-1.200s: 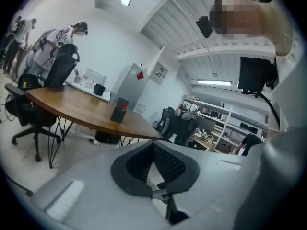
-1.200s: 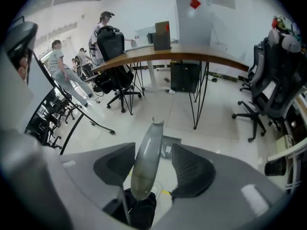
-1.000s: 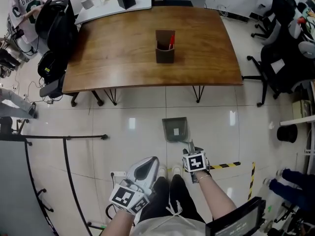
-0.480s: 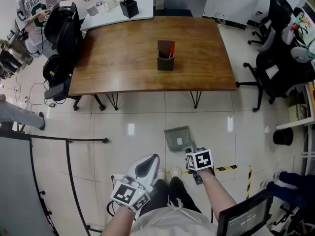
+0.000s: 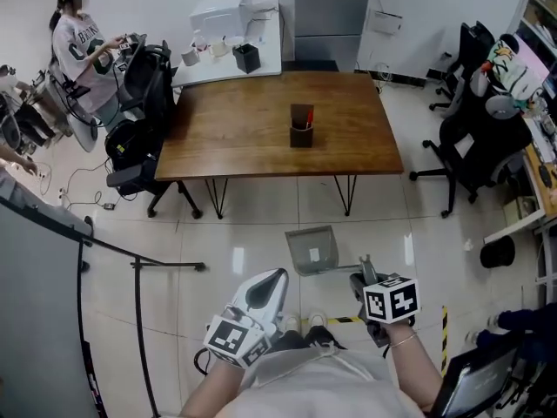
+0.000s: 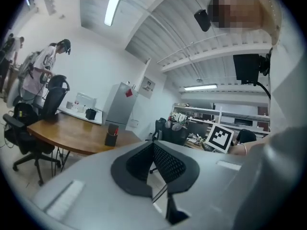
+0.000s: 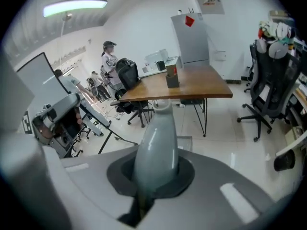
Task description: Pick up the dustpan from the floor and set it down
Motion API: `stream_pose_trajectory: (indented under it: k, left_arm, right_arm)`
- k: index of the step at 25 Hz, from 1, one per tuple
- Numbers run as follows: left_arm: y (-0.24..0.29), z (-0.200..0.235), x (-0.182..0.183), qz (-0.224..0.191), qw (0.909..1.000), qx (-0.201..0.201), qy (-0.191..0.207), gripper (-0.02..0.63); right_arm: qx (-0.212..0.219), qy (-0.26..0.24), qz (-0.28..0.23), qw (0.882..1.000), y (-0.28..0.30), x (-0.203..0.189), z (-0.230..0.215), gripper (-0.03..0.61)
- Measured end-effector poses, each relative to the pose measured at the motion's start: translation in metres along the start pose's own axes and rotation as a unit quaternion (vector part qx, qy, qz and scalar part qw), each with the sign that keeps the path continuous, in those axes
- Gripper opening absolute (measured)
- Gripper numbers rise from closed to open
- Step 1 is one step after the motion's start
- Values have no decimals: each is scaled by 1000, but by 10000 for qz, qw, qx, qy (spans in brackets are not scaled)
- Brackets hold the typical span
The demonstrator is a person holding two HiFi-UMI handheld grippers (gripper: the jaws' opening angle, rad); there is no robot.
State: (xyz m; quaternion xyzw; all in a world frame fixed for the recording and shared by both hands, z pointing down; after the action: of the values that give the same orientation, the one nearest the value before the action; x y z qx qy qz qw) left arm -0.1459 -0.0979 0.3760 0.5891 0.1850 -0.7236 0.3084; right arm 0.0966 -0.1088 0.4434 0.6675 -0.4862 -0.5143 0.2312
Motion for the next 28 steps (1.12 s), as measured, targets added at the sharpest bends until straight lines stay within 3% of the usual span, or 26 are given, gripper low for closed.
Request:
stream_pose_trajectory:
  k: [5,9,12,21,24,28]
  left_arm:
    - [-22,-1,-1,-131,9999,109,-19,12]
    - [-30,-17,-3,-100,9999,-64,108,12]
    - [-41,-33,-1,-134,9998,51,160,12]
    - [-104,-133,-43,-265,9967,769,59,12]
    - [-117,-170,-58,-92,9976,684,-2,12]
    - [-126,-192,-60,-38,9984,460,327,12]
  right_arm:
    - [110,-86,-130,9998,-16,-2,16,0]
    - [139,-87,-162,9997,-29,-18,19,0]
    - [152,-148,-179,9996,-39,-37,17,0]
    - [336,-650,19,9973,-101,-132,1,0]
    - [367,-678,151,9969,-115,-157,-7,0]
    - [364,-531,325,9974,-119,-181,-9,0]
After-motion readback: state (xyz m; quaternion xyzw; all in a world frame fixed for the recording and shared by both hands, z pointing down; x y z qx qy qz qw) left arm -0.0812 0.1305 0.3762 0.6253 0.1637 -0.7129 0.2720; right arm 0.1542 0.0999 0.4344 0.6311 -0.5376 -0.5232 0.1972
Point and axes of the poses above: the fingertips, and each gripper's own axes: y forward along the fingers, z to its left, x out of its top, the point moved 8 cm from there along -y, backward along the fingers, and after that the axes turned 7 degrees about y, right-handed, at the moved point
